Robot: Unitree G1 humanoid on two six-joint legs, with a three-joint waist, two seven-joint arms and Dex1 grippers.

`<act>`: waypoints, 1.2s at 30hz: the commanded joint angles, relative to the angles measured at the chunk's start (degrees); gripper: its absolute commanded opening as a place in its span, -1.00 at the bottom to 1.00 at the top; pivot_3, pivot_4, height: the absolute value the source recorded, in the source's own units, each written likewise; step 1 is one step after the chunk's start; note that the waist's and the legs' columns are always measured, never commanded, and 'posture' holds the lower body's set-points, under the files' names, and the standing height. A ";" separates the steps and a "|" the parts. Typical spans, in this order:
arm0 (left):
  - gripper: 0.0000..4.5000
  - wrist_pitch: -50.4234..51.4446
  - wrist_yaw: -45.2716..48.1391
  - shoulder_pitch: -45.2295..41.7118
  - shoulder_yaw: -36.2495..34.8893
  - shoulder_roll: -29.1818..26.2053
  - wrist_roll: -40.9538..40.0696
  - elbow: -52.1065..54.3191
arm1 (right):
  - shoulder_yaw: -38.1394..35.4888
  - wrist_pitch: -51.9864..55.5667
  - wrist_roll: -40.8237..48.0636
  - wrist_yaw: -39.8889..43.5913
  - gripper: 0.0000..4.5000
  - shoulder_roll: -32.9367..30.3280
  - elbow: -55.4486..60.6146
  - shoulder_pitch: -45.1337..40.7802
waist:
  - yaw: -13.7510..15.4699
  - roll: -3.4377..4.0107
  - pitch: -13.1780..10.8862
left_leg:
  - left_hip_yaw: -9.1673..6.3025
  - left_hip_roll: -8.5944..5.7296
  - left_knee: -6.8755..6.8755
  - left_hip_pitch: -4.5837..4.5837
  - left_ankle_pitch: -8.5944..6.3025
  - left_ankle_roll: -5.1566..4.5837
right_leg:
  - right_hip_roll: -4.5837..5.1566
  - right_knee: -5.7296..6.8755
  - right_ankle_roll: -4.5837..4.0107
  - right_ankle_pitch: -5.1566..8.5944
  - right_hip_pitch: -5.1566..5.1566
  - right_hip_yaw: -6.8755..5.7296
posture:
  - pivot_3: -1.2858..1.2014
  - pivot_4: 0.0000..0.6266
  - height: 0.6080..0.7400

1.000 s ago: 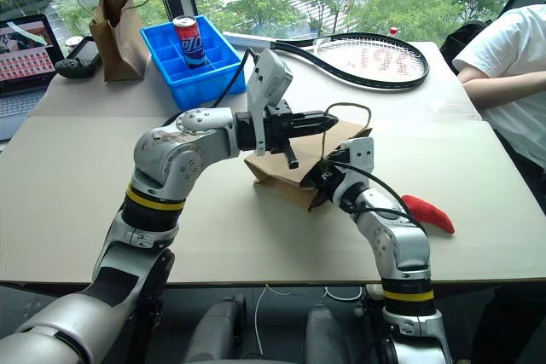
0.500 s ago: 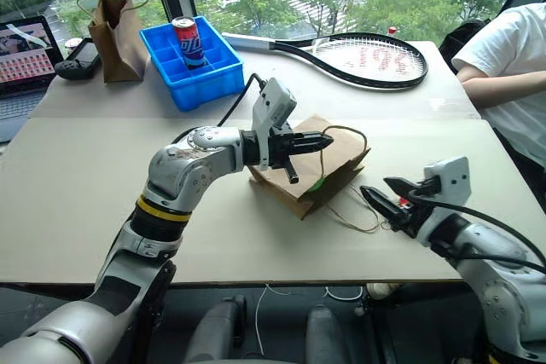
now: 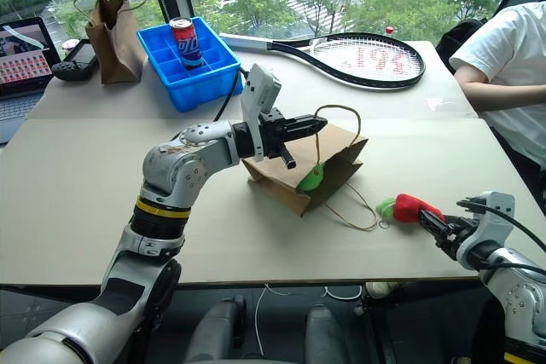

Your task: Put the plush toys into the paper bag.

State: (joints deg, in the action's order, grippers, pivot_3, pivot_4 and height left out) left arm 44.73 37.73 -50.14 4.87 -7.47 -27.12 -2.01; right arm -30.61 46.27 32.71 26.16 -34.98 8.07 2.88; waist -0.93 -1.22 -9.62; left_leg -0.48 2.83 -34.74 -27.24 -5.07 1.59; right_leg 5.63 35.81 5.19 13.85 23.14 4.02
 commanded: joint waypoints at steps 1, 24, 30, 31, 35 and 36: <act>-1.00 0.14 -0.64 -2.49 -1.67 0.45 -1.44 0.81 | 1.68 -2.36 -1.19 1.72 -0.33 -0.80 1.92 1.43 | 0.01 0.00 0.00 | 0.00 0.00 0.00 0.00 -0.01 0.01 | 0.00 0.00 0.00 0.00 0.00 0.00 | 0.03 -0.52 1.00; -1.00 1.55 -0.74 -5.94 -0.50 2.36 -3.20 1.35 | 14.53 9.81 5.44 -7.42 -0.98 -3.17 19.12 -16.01 | 0.44 -0.05 -0.04 | -0.03 -0.03 0.02 -0.09 -0.03 0.04 | 0.00 -0.05 0.03 0.03 0.05 0.01 | 0.03 -0.52 1.00; -1.00 3.69 -1.22 -5.62 -0.72 2.24 -4.59 3.77 | 21.69 4.57 1.15 -6.51 -0.98 3.08 14.02 -19.63 | 0.16 -0.04 -0.04 | -0.05 -0.03 0.05 -0.08 0.03 -0.06 | -0.01 -0.03 0.03 0.02 0.06 0.02 | 0.03 -0.52 1.00; -1.00 3.98 -1.27 -5.49 -0.63 2.27 -4.74 3.96 | 22.64 3.63 0.56 -6.21 -0.98 4.00 12.95 -20.94 | 0.11 -0.04 -0.04 | -0.05 -0.03 0.04 -0.08 0.04 -0.06 | -0.01 -0.01 0.04 0.02 0.08 0.03 | 0.03 -0.52 1.00; -1.00 4.82 -1.39 -5.04 -0.20 2.16 -4.97 4.70 | 25.70 0.80 -1.32 -3.77 -0.98 5.39 10.70 -24.65 | 0.01 -0.04 -0.04 | -0.05 0.00 0.05 -0.07 0.04 -0.06 | -0.06 0.05 0.04 0.02 0.09 0.02 | 0.03 -0.52 1.00; -1.00 4.94 -1.43 -4.97 -0.15 2.10 -5.00 4.87 | 26.18 0.00 -1.78 -3.30 -0.98 5.70 10.24 -25.25 | 0.04 -0.04 -0.04 | -0.06 0.00 0.06 -0.07 0.05 -0.07 | -0.07 0.04 0.04 0.02 0.09 0.02 | 0.03 -0.52 1.00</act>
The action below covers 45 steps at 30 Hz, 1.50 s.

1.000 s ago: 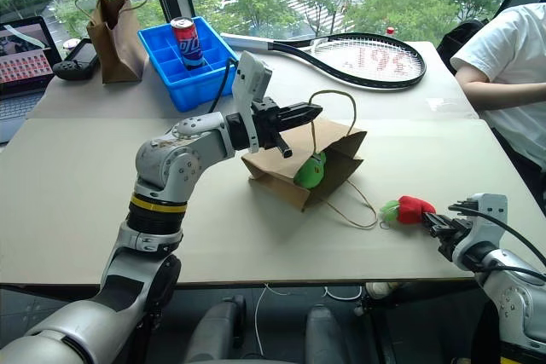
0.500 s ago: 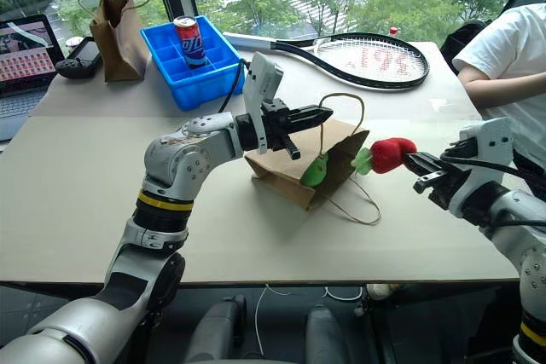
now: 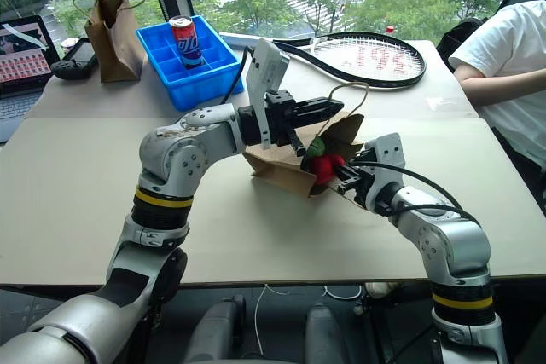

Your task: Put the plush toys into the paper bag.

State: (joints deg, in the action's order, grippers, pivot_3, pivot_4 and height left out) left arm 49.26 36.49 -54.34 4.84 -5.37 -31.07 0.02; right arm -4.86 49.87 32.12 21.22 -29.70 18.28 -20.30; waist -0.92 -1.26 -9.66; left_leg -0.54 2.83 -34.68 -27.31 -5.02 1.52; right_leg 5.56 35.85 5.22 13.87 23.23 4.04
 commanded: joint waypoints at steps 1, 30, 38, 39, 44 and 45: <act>-1.00 0.46 -0.20 -0.75 -0.09 -0.07 -1.03 2.88 | 1.06 -4.29 -2.07 1.57 -0.98 0.80 -0.80 -2.79 | 0.04 0.00 0.00 | 0.00 0.00 0.00 0.00 0.01 -0.01 | 0.00 0.00 -0.01 -0.01 0.00 0.00 | 0.03 -0.52 1.00; -1.00 -3.26 -1.85 -1.87 -3.34 -4.81 0.67 0.74 | -1.32 -4.72 -2.79 8.91 0.97 1.75 -2.83 -6.88 | 0.32 0.00 0.00 | -0.01 0.01 0.06 -0.02 -0.01 0.02 | -0.03 0.00 -0.28 -0.25 0.01 -0.01 | 0.03 -0.52 1.00; -1.00 -3.98 -1.56 -1.68 -2.57 -4.19 0.65 0.00 | -12.65 7.82 6.32 7.68 0.97 -5.41 4.66 -4.80 | 0.21 -0.01 -0.01 | -0.01 0.01 0.07 0.00 -0.04 0.06 | -0.03 0.00 -0.36 -0.21 0.02 -0.01 | 0.03 -0.52 1.00; -1.00 -4.08 -1.50 -1.74 -2.55 -4.13 0.65 -0.16 | -13.52 8.71 6.56 8.42 0.97 -7.16 5.51 -3.02 | 0.20 -0.01 -0.01 | -0.01 0.01 0.07 0.00 -0.04 0.06 | -0.02 0.00 -0.36 -0.21 0.02 0.00 | 0.03 -0.52 1.00; -1.00 -4.50 -1.30 -2.23 -2.55 -3.94 0.75 -0.81 | -9.33 4.86 2.33 12.89 0.97 -14.39 8.24 7.28 | 0.54 -0.04 -0.02 | -0.01 -0.02 0.08 -0.02 -0.04 0.06 | 0.02 -0.06 -0.36 -0.16 -0.02 -0.01 | 0.03 -0.52 1.00; -1.00 -4.55 -1.26 -2.29 -2.54 -3.95 0.76 -0.88 | -7.79 3.09 1.01 12.94 0.97 -14.35 7.90 8.23 | 0.45 -0.04 -0.02 | -0.01 -0.02 0.08 -0.02 -0.05 0.07 | 0.01 -0.08 -0.36 -0.16 -0.02 -0.01 | 0.03 -0.52 1.00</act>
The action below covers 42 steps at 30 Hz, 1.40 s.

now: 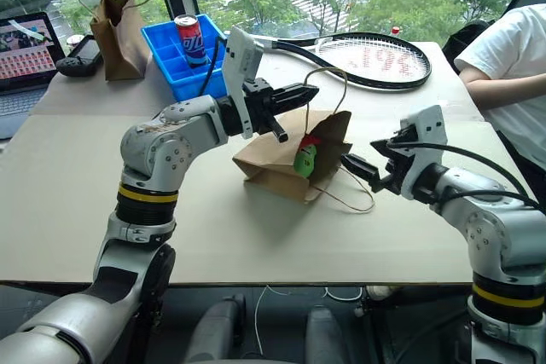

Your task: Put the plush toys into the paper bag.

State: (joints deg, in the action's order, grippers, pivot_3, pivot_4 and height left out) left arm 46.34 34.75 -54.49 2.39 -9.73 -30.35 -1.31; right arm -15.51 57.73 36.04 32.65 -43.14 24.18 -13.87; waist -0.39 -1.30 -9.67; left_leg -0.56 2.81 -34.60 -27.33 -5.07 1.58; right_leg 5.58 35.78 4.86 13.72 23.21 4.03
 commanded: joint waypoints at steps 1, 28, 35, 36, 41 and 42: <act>-1.00 -1.74 0.54 -2.27 -0.06 0.43 0.08 0.24 | 4.49 -6.55 -4.28 1.35 0.97 -0.32 1.16 2.28 | -0.39 0.00 0.00 | 0.00 0.00 0.00 0.00 0.00 0.00 | 0.00 0.00 0.00 0.00 0.01 0.00 | 0.03 -0.52 1.00; -1.00 -2.82 0.18 -3.19 -0.70 -2.05 2.09 -0.11 | 12.62 -25.38 -22.77 3.86 -0.99 -1.16 -8.38 -4.14 | -0.36 0.01 -0.01 | -0.02 0.00 -0.10 0.02 -0.03 0.06 | -0.04 0.04 0.40 0.18 0.00 0.02 | 0.03 -0.52 1.00; -1.00 -6.65 -0.33 -4.60 -2.42 -5.08 4.25 -2.82 | 10.04 -17.96 -16.92 8.58 -0.99 -5.96 -1.82 -16.88 | -0.40 -0.01 -0.01 | -0.03 0.02 -0.04 0.04 -0.03 0.06 | -0.06 0.07 0.41 0.18 0.03 0.01 | 0.03 -0.52 1.00; -1.00 -7.58 -0.47 -4.98 -2.74 -5.52 4.79 -3.53 | 10.29 -16.81 -16.19 9.06 -0.99 -6.31 -1.16 -18.78 | -0.39 -0.01 -0.01 | -0.04 0.02 -0.04 0.05 -0.03 0.06 | -0.06 0.07 0.44 0.21 0.00 0.00 | 0.03 -0.52 1.00; -1.00 -12.51 -1.51 -6.93 -4.46 -6.50 6.75 -7.39 | 11.69 -12.67 -14.35 10.03 -0.99 -7.04 0.89 -25.43 | -0.11 -0.02 -0.02 | -0.04 0.01 -0.02 0.01 -0.04 0.07 | -0.04 0.03 0.40 0.19 0.02 0.01 | 0.03 -0.52 1.00; -1.00 -13.13 -1.60 -7.17 -4.73 -6.53 6.94 -7.94 | 11.91 -12.05 -14.20 10.15 -0.99 -7.22 1.19 -26.47 | -0.06 -0.03 -0.02 | -0.04 0.01 -0.02 0.00 -0.04 0.07 | -0.04 0.02 0.38 0.18 0.02 0.00 | 0.03 -0.52 1.00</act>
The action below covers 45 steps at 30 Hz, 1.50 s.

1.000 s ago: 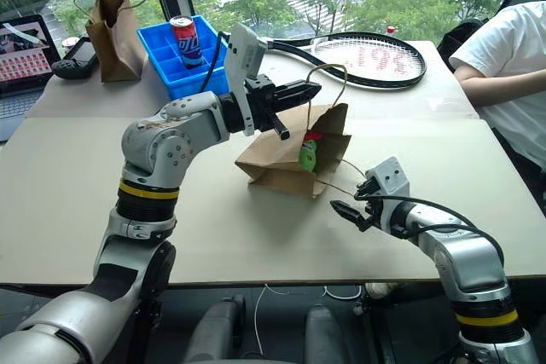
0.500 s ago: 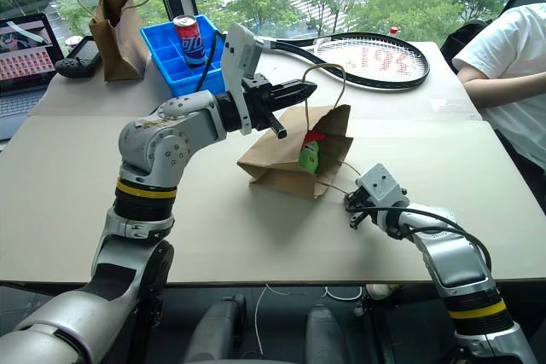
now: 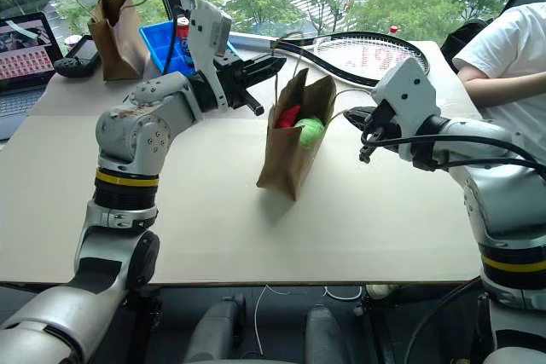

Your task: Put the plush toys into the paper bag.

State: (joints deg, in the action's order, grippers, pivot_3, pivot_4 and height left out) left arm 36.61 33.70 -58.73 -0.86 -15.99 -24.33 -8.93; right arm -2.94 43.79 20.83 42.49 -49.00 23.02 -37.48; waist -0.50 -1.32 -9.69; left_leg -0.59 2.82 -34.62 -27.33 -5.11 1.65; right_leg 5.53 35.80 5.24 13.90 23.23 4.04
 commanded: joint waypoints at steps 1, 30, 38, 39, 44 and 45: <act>-1.00 -3.79 -0.56 -3.03 -1.58 -0.29 1.05 -0.65 | -0.51 2.40 1.14 0.40 -0.99 -1.52 2.57 -3.58 | 0.07 -0.01 -0.01 | 0.00 0.00 0.00 0.00 0.00 0.00 | 0.01 0.00 -0.07 -0.04 0.00 0.00 | 0.03 -0.52 1.00; 1.00 -0.28 25.11 9.82 -5.18 -18.54 -7.48 7.93 | -21.85 28.64 33.26 0.97 0.99 -5.97 3.89 -9.05 | -0.31 -0.01 -0.03 | 0.04 0.08 0.24 0.02 0.00 0.00 | 0.02 0.08 -0.49 -0.19 0.19 -0.02 | 0.03 -0.52 1.00; 1.00 -2.71 36.03 24.90 -2.51 -25.43 -8.31 14.80 | -23.61 37.11 48.03 -0.97 0.58 -8.93 12.48 7.05 | -0.07 -0.06 -0.03 | 0.11 0.15 0.54 -0.04 0.24 -0.38 | 0.03 0.18 -0.75 -0.03 0.43 -0.03 | 0.03 -0.52 1.00; 1.00 -3.07 35.61 25.88 -1.80 -25.05 -7.85 15.55 | -21.57 35.32 45.32 -2.21 0.38 -8.71 13.51 9.09 | -0.02 -0.12 0.00 | 0.11 0.16 0.54 -0.05 0.24 -0.38 | 0.03 0.19 -0.76 -0.04 0.41 -0.07 | 0.03 -0.52 1.00; 1.00 -3.81 30.18 28.71 0.41 -20.85 -6.70 19.20 | -10.03 22.88 30.08 -7.24 -0.39 -6.07 13.65 15.70 | -0.20 -0.13 0.01 | 0.31 0.16 0.29 0.03 -0.01 0.03 | 0.15 0.12 -0.89 -0.16 0.35 -0.04 | 0.03 -0.52 1.00; 1.00 -3.54 29.12 29.04 0.78 -19.99 -6.75 20.20 | -8.68 20.50 28.05 -8.03 -0.55 -4.50 12.81 15.95 | -0.22 -0.14 0.01 | 0.33 0.16 0.27 0.01 -0.01 0.03 | 0.15 0.11 -0.87 -0.17 0.36 -0.03 | 0.03 -0.52 1.00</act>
State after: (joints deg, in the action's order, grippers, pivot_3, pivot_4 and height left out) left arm 33.69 64.81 -29.37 -0.24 -36.50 -30.96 8.20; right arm -13.15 69.97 53.48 35.78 -54.55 36.25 -21.44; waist -0.71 -1.47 -9.69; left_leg -0.26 2.98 -34.37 -27.32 -5.12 1.68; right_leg 5.68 35.90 4.39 13.72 23.58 4.00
